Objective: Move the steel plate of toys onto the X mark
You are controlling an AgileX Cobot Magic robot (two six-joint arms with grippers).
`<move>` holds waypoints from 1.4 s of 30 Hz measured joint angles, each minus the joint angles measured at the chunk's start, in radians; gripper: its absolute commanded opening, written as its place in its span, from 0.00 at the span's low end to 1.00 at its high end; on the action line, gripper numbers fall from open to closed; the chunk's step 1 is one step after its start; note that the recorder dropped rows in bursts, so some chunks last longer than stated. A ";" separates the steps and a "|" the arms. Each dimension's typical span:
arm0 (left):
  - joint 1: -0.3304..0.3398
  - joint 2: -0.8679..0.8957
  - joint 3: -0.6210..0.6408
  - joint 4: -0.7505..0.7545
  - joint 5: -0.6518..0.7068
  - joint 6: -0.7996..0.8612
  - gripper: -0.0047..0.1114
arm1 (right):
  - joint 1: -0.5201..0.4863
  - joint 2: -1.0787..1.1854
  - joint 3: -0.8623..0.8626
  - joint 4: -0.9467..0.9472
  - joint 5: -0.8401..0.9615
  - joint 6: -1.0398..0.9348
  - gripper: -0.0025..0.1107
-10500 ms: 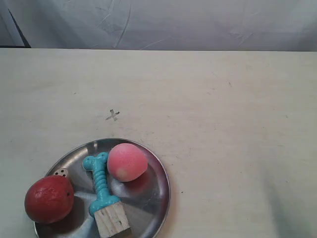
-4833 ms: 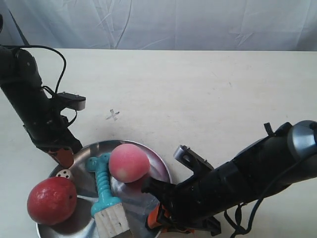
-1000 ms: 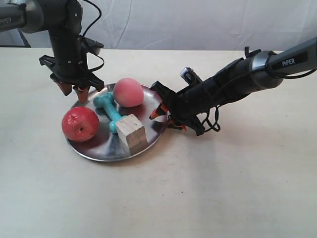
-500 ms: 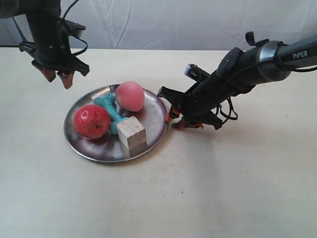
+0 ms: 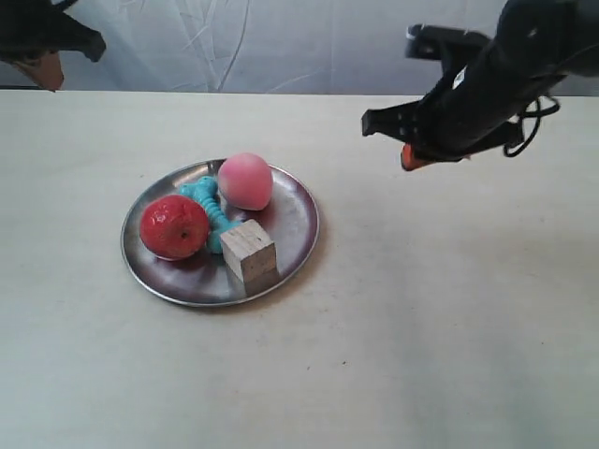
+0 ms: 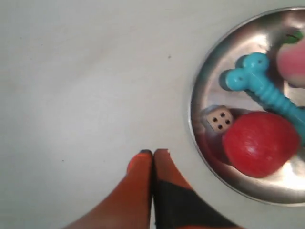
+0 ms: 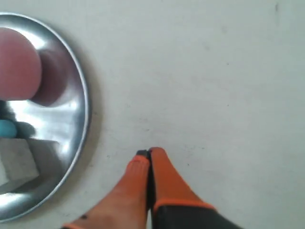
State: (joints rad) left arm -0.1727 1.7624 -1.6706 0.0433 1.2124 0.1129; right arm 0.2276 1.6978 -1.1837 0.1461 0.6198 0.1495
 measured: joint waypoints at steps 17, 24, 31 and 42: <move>0.000 -0.840 0.890 -0.426 -0.688 0.264 0.04 | -0.001 -0.850 0.598 -0.033 -0.129 -0.018 0.02; 0.000 -0.995 1.153 -0.336 -0.726 0.272 0.04 | -0.001 -1.030 0.673 -0.024 0.002 -0.016 0.02; 0.000 -1.014 1.193 -0.301 -0.670 0.272 0.04 | -0.001 -1.078 0.673 -0.022 0.027 -0.016 0.02; 0.074 -1.495 1.485 -0.185 -0.962 -0.113 0.04 | -0.001 -1.078 0.673 0.007 0.031 -0.014 0.02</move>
State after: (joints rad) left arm -0.0985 0.2678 -0.1860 -0.1419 0.2507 0.0000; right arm 0.2268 0.6201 -0.5103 0.1532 0.6504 0.1359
